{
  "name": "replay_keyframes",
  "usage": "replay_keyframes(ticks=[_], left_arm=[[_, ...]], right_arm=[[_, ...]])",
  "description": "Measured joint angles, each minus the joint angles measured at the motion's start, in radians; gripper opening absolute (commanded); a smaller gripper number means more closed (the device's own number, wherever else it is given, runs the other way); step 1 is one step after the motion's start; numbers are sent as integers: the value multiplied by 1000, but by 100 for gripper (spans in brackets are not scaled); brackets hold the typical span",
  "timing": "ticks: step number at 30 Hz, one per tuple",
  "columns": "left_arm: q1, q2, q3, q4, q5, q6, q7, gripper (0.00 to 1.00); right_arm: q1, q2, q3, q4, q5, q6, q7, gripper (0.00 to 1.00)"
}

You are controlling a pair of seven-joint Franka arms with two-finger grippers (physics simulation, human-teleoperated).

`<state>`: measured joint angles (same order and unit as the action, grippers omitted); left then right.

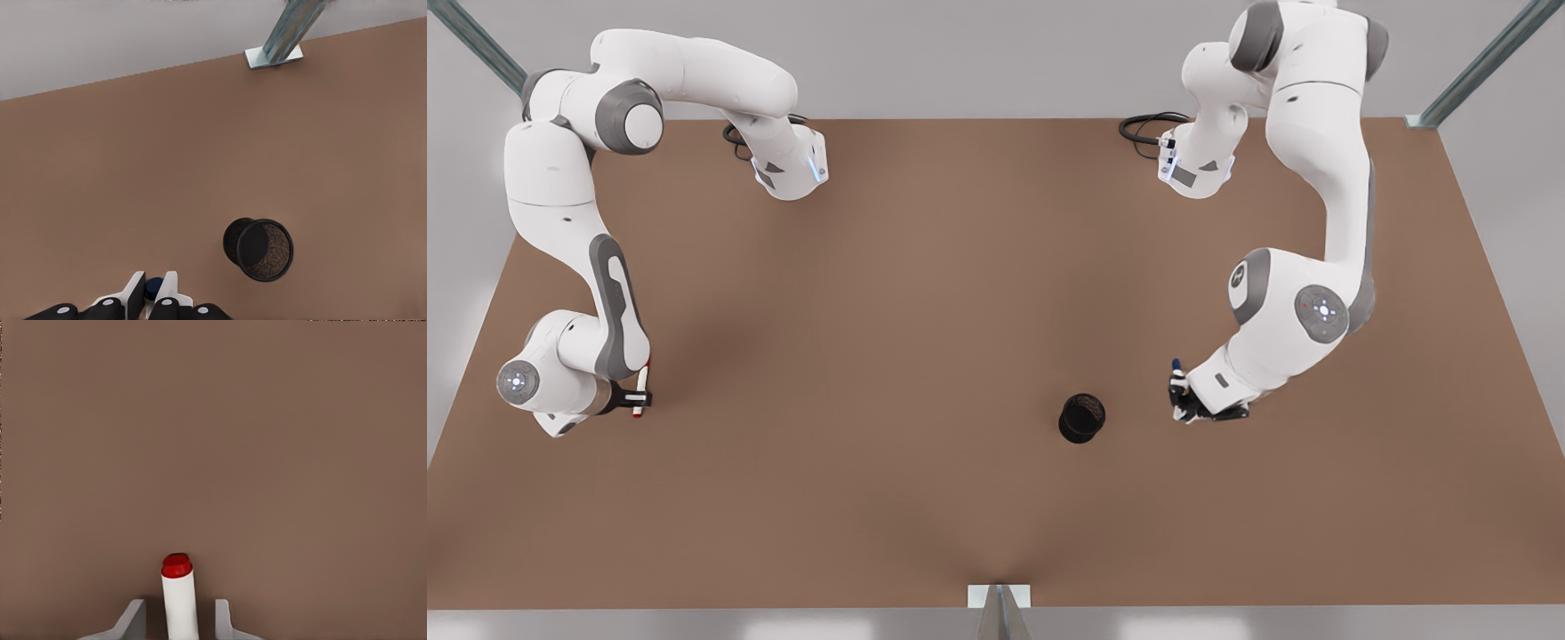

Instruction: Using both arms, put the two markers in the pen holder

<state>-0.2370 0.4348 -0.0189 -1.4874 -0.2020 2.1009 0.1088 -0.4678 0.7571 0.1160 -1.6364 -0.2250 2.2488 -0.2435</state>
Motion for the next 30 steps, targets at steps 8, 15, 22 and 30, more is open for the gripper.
replay_keyframes(ticks=[8,15,22,30], left_arm=[[-45,36,-48,0,-217,153,28,21],[-55,59,-55,-111,-392,335,167,21],[-72,73,-54,-188,-458,518,339,21],[-105,69,-58,-299,-477,707,510,100]], right_arm=[[-1,3,1,-1,5,5,-35,26],[-105,-92,176,12,14,-13,-75,22],[-109,-248,403,42,15,-66,-100,22],[-109,-275,553,70,73,-83,-114,23]])
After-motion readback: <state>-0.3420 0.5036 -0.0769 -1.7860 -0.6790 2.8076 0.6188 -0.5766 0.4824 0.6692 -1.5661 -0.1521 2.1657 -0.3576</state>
